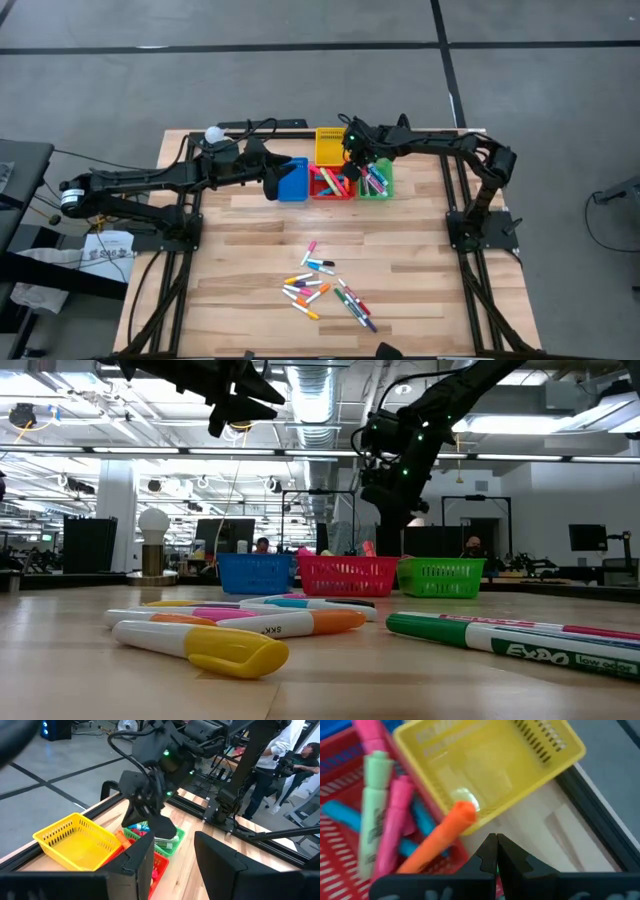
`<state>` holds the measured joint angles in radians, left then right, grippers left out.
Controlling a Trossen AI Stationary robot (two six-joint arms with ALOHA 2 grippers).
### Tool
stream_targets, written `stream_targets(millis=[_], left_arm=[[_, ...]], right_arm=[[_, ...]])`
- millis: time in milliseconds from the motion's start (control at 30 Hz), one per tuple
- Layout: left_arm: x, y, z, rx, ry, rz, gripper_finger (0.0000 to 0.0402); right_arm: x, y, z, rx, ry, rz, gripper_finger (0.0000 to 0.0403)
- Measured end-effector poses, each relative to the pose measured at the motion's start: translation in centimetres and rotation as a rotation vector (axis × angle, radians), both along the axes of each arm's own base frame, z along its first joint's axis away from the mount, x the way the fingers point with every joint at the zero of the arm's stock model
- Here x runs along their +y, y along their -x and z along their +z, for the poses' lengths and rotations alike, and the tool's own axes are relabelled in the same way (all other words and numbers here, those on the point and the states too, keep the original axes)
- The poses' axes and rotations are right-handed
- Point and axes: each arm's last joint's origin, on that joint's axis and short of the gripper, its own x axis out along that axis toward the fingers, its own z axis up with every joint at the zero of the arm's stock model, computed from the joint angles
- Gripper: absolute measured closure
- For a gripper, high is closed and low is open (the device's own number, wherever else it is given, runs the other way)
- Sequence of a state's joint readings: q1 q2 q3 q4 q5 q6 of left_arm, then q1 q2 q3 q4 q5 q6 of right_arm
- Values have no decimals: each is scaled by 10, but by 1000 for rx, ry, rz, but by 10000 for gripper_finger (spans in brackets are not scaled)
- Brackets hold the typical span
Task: Pick & Place Markers
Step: Put the large orange highlighter pen into the red bin
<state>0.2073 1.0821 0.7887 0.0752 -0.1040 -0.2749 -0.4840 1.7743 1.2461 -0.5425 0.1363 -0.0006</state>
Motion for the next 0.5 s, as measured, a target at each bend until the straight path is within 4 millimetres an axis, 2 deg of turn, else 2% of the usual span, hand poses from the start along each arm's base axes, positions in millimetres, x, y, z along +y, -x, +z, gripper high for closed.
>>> stream_targets(millis=[233, 500], left_arm=[[0, 0, 0, -5, 16, 3, 262], [0, 0, 0, -6, 17, 4, 262]], right_arm=[[-4, -6, -10, -44, -64, 27, 403], [0, -16, -11, -125, -102, 92, 403]])
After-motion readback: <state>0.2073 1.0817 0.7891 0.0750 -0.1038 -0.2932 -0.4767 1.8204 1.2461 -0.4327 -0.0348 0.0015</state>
